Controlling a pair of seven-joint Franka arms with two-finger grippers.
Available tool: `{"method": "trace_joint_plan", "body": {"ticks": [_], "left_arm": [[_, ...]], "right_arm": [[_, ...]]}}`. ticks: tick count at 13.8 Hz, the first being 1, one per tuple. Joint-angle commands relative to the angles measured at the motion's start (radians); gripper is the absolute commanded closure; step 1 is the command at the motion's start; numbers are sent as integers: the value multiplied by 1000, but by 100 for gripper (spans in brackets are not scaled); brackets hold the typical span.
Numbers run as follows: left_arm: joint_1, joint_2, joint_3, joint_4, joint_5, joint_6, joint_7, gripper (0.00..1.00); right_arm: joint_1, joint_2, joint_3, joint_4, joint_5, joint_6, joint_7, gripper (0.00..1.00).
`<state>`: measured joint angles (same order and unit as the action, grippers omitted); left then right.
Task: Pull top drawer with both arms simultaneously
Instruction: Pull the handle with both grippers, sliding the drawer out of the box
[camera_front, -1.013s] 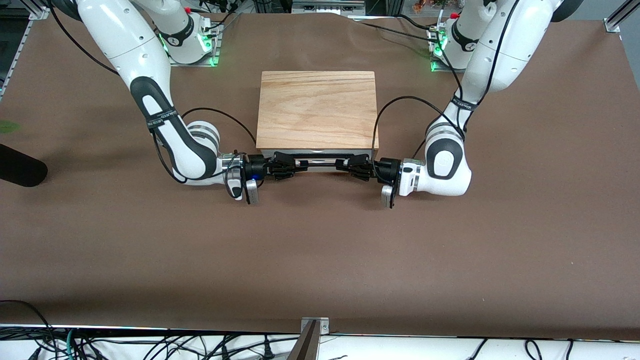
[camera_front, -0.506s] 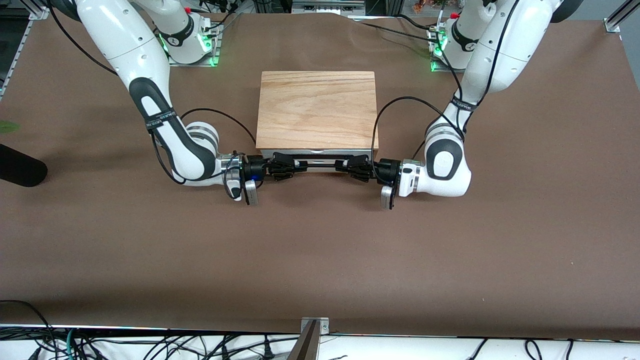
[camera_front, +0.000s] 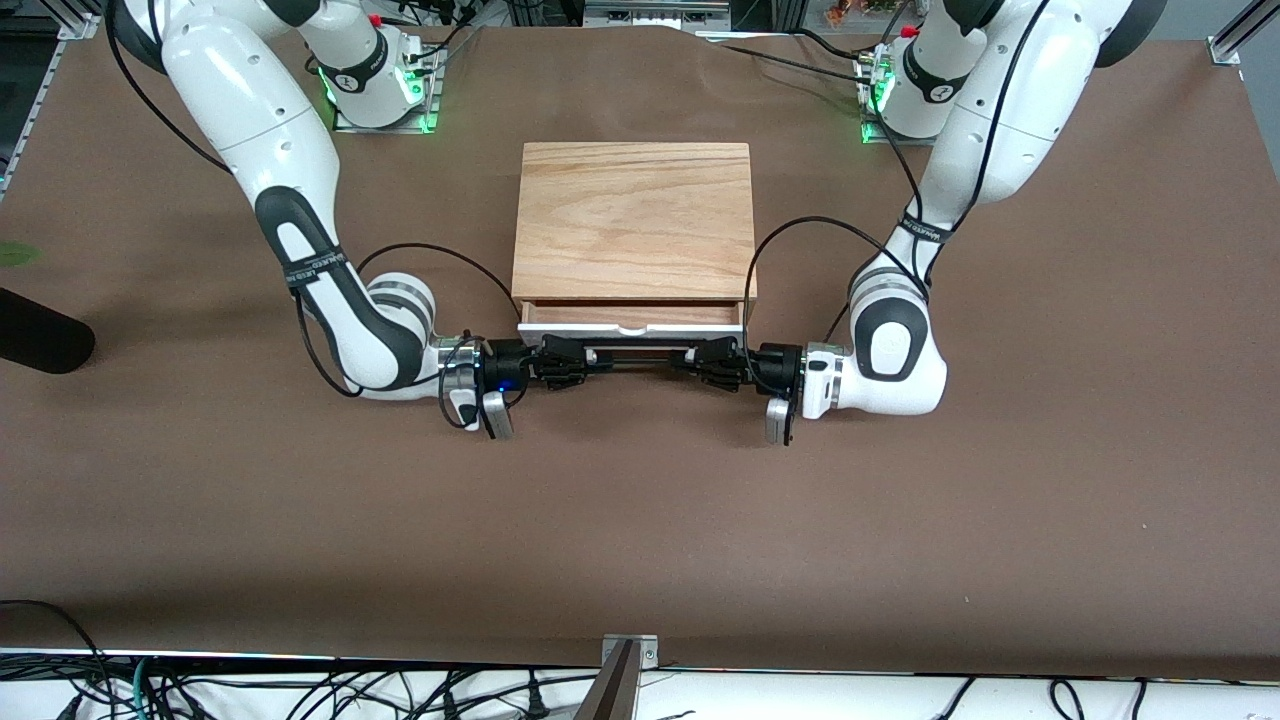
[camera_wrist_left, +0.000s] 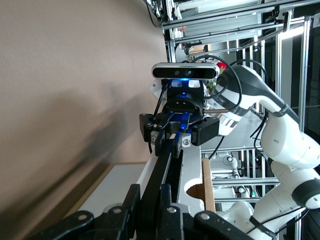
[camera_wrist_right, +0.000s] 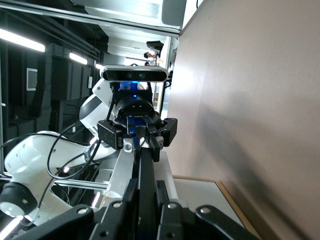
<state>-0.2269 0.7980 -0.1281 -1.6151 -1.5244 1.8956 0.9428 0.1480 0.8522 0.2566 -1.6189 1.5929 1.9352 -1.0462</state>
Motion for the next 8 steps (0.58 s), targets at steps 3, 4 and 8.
{"method": "trace_joint_plan", "body": {"ticks": [3, 4, 8], "left_arm": [[9, 65, 10, 130, -2, -12, -71, 100], [9, 76, 18, 147, -2, -12, -88, 100], [9, 118, 30, 213, 24, -10, -128, 100]], "right_arm": [[-30, 83, -16, 163, -8, 10, 87, 97], [-30, 90, -22, 174, -10, 10, 94, 97], [-30, 117, -27, 226, -7, 13, 97, 97]]}}
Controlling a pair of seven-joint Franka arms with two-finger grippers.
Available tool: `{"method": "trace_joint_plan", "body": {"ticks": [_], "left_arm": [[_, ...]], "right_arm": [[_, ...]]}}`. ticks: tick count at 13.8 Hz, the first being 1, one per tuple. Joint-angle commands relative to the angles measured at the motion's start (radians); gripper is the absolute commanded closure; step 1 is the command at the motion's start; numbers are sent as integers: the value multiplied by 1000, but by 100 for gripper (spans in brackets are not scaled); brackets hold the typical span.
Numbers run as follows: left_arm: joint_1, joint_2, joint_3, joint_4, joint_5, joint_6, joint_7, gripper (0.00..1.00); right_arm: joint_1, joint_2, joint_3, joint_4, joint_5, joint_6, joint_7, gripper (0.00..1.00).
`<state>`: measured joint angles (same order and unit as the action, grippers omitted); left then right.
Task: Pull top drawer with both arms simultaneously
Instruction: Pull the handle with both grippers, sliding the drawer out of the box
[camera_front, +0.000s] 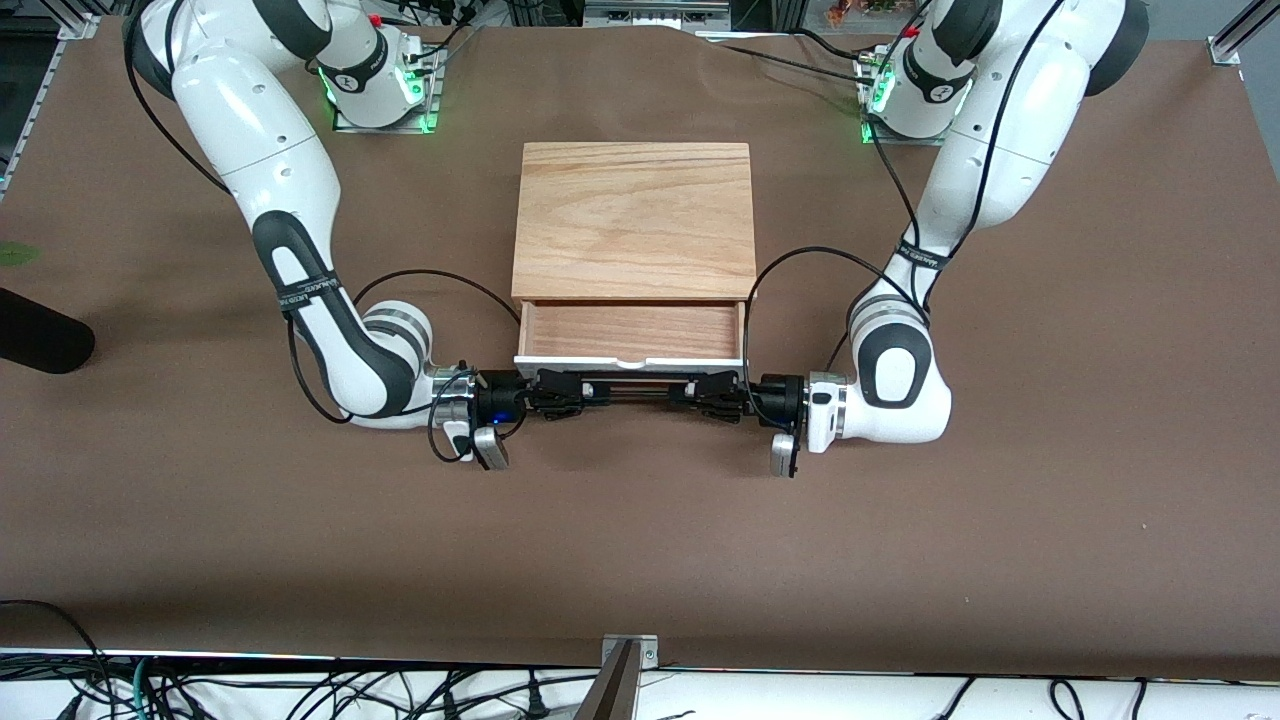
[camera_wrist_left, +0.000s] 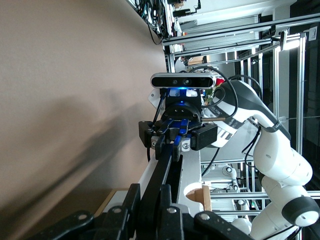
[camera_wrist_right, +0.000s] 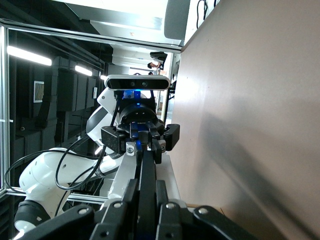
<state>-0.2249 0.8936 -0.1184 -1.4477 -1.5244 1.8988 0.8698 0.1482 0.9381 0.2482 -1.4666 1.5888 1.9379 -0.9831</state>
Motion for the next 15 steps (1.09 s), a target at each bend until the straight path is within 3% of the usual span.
{"method": "trace_joint_plan", "body": {"ticks": [1, 10, 12, 15], "left_arm": [[7, 33, 25, 67, 36, -14, -70, 100], [4, 99, 52, 185, 41, -10, -126, 100], [4, 99, 52, 184, 43, -10, -126, 97], [3, 99, 52, 184, 43, -10, -126, 93]], "right_arm": [[-30, 31, -20, 77, -3, 12, 35, 97], [-30, 45, -30, 118, -3, 15, 49, 93], [-30, 45, -30, 118, -3, 15, 49, 83], [-30, 45, -30, 118, -3, 15, 49, 81]]}}
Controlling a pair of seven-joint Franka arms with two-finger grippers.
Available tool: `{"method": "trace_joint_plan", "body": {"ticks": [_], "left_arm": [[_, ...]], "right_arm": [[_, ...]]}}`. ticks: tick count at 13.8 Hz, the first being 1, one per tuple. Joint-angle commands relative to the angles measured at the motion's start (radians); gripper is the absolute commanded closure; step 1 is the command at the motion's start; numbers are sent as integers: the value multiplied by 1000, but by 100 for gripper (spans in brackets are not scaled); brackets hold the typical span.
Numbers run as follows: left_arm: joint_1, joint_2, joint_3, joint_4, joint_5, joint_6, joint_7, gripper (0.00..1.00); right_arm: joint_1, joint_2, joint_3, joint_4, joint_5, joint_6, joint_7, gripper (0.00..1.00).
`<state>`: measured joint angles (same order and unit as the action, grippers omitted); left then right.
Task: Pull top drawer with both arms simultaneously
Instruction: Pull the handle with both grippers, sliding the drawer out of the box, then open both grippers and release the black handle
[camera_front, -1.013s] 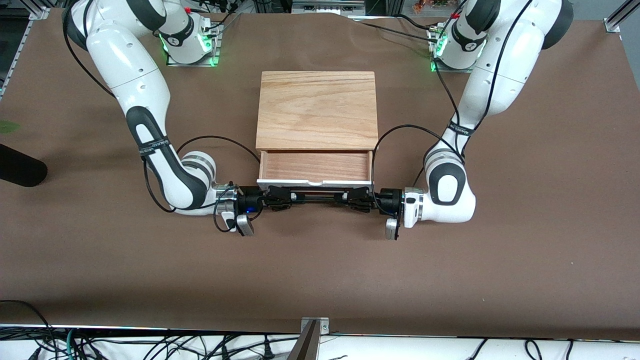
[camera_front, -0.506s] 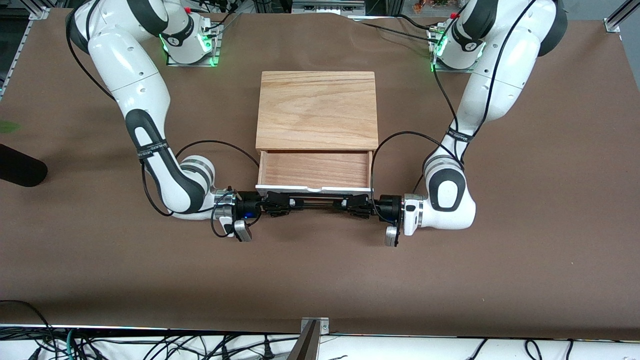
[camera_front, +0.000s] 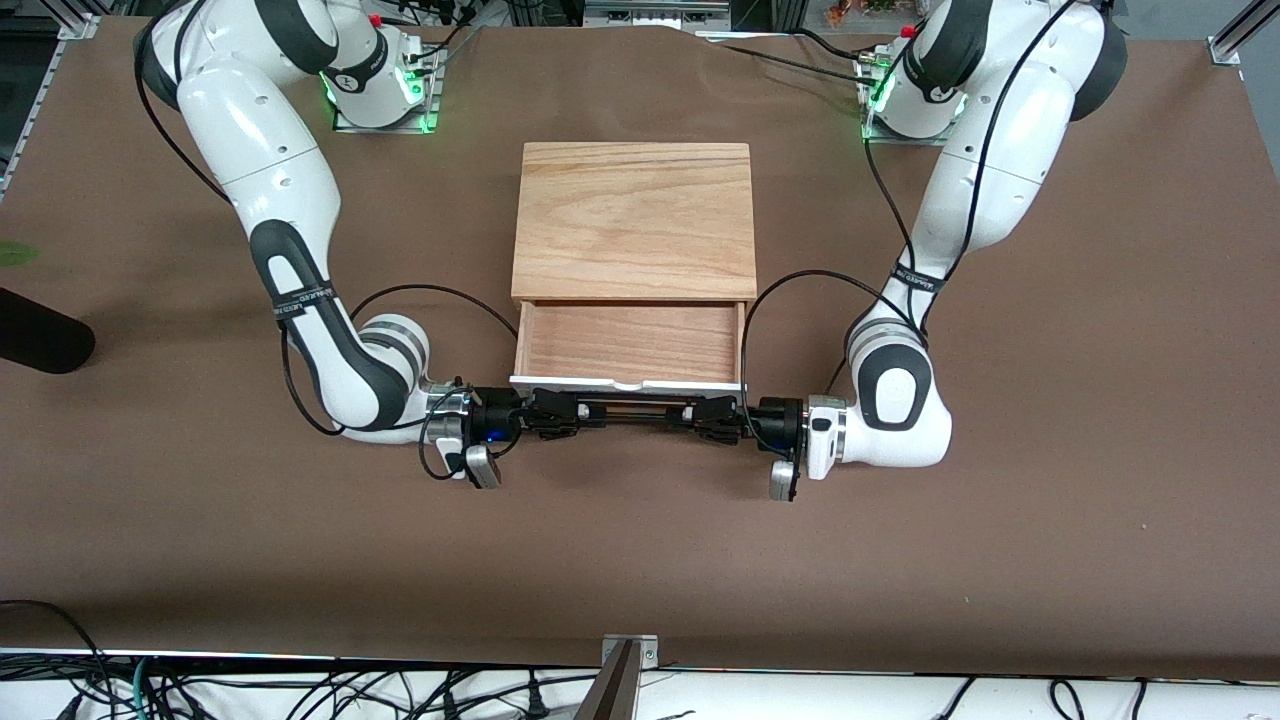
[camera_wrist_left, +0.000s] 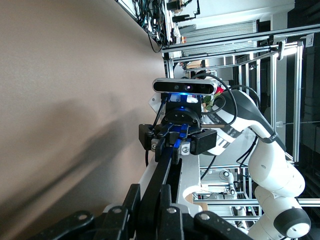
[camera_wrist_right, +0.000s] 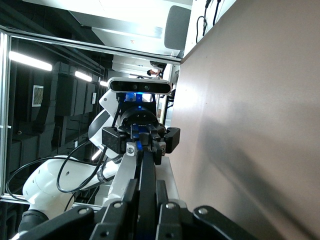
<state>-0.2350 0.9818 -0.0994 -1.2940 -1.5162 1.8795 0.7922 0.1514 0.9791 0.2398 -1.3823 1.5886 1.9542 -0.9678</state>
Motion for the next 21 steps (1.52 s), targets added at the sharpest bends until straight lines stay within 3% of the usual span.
{"method": "trace_joint_plan", "body": {"ticks": [1, 2, 3, 4, 6, 9, 13, 16, 21], "left_arm": [[13, 9, 33, 30, 34, 9, -48, 90], [13, 9, 33, 28, 33, 9, -48, 71], [13, 9, 33, 30, 33, 9, -48, 43], [13, 9, 33, 28, 34, 9, -48, 36], [13, 8, 33, 28, 34, 9, -47, 33], [13, 8, 33, 28, 34, 9, -42, 0], [20, -6, 35, 30, 39, 3, -77, 0], [42, -66, 55, 35, 189, -25, -206, 0], [83, -188, 61, 39, 491, -109, -326, 0]], "right_arm": [[-33, 4, -22, 34, -2, -1, 34, 65], [-32, 3, -22, 34, -2, -1, 34, 30], [-32, 1, -22, 34, -2, -1, 34, 0], [-32, 1, -22, 34, -2, -1, 32, 0], [-32, 0, -22, 34, -4, -1, 32, 0], [-33, -2, -22, 34, -7, -6, 32, 0], [-32, -25, -37, 34, -41, -9, 35, 0], [-33, -78, -63, 43, -217, -11, 182, 0], [-38, -192, -96, 65, -643, -27, 424, 0]]}}
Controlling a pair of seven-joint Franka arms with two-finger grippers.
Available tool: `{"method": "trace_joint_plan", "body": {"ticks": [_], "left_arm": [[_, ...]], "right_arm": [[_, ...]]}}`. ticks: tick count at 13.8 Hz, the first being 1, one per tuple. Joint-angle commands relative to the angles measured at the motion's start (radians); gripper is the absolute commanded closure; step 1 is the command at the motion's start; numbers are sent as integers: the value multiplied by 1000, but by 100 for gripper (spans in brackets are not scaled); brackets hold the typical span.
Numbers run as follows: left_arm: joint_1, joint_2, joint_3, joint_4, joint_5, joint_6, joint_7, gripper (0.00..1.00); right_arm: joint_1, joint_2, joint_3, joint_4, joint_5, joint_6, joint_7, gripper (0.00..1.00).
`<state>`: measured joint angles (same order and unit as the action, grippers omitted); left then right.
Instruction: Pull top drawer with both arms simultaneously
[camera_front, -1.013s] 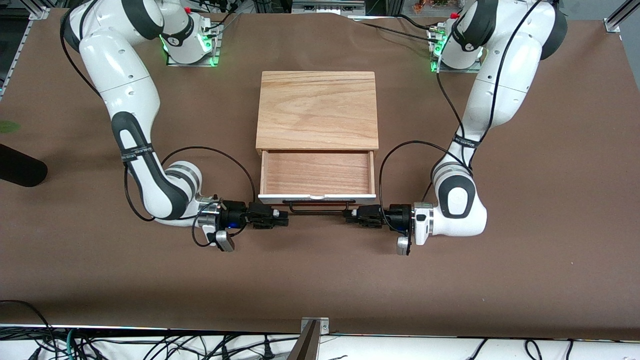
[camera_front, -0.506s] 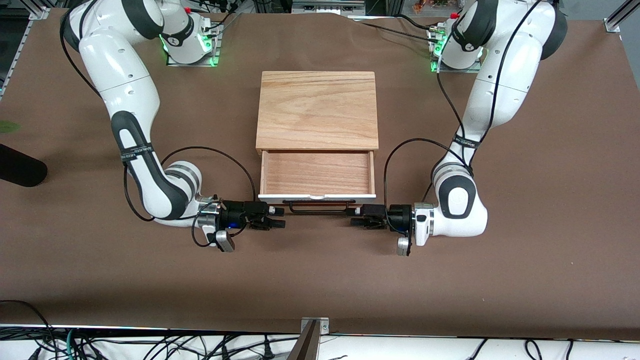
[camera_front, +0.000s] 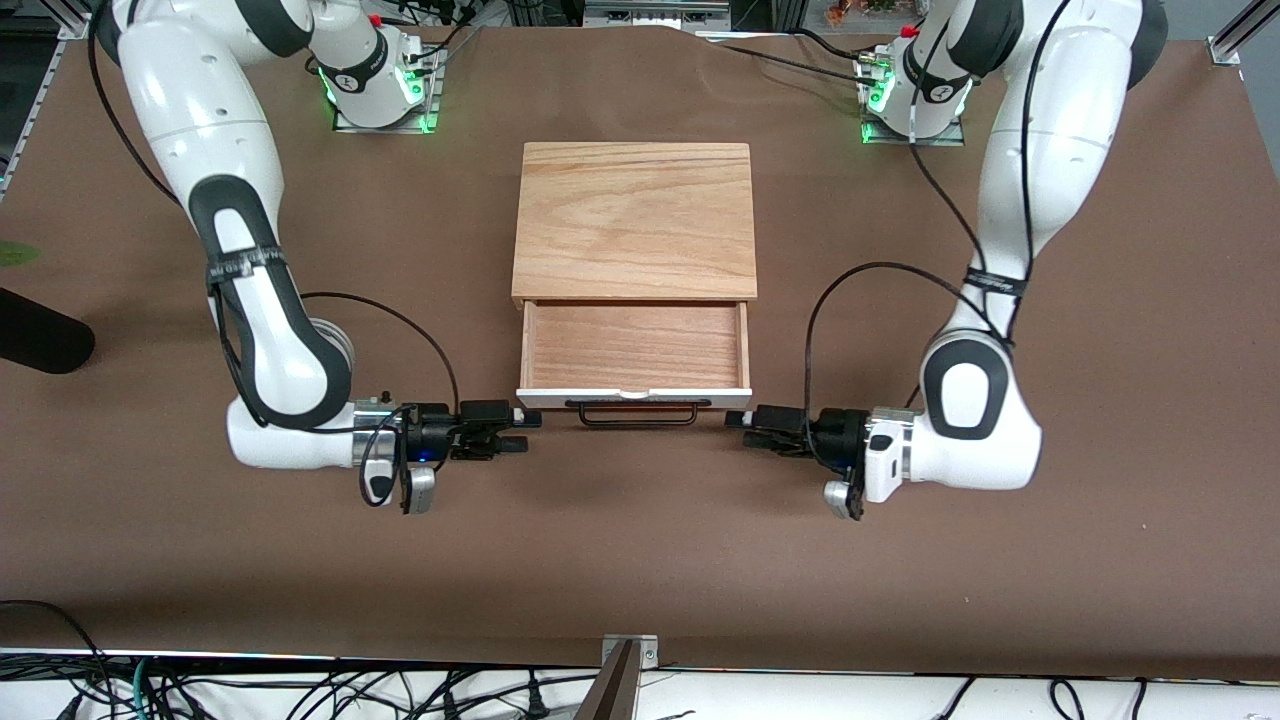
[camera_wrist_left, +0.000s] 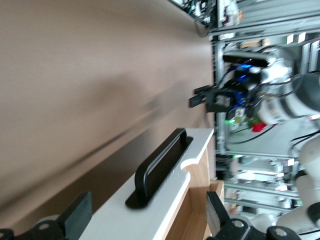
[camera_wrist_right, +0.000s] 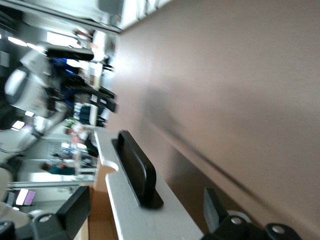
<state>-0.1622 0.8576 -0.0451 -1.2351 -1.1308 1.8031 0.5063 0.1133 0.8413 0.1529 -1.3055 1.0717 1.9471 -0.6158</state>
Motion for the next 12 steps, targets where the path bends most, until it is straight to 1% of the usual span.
{"method": "trace_joint_plan", "body": {"ticks": [1, 2, 3, 5, 7, 9, 10, 11, 12], "left_arm": [[21, -84, 10, -9, 161, -60, -41, 0], [30, -95, 23, 17, 205, -101, -40, 0], [32, -98, 45, 49, 244, -157, -40, 0], [29, -113, 94, 100, 316, -237, -40, 0], [32, -159, 102, 100, 415, -260, -40, 0], [30, -213, 102, 100, 569, -260, -40, 0], [29, -242, 100, 100, 650, -260, -40, 0], [29, -276, 99, 97, 737, -260, -37, 0], [29, -307, 97, 91, 797, -260, -37, 0]], "right_arm": [[-3, -79, -12, -12, -222, -57, 112, 0], [-9, -99, -22, -12, -308, -100, 155, 0], [-14, -111, -30, -12, -372, -132, 200, 0], [-14, -149, -52, -17, -517, -167, 246, 0], [-14, -189, -82, -18, -695, -227, 275, 0], [-14, -218, -98, -18, -852, -244, 317, 0], [-14, -231, -116, -18, -896, -275, 326, 0], [-14, -238, -137, -15, -906, -301, 326, 0], [-12, -246, -169, -14, -914, -306, 324, 0]]}}
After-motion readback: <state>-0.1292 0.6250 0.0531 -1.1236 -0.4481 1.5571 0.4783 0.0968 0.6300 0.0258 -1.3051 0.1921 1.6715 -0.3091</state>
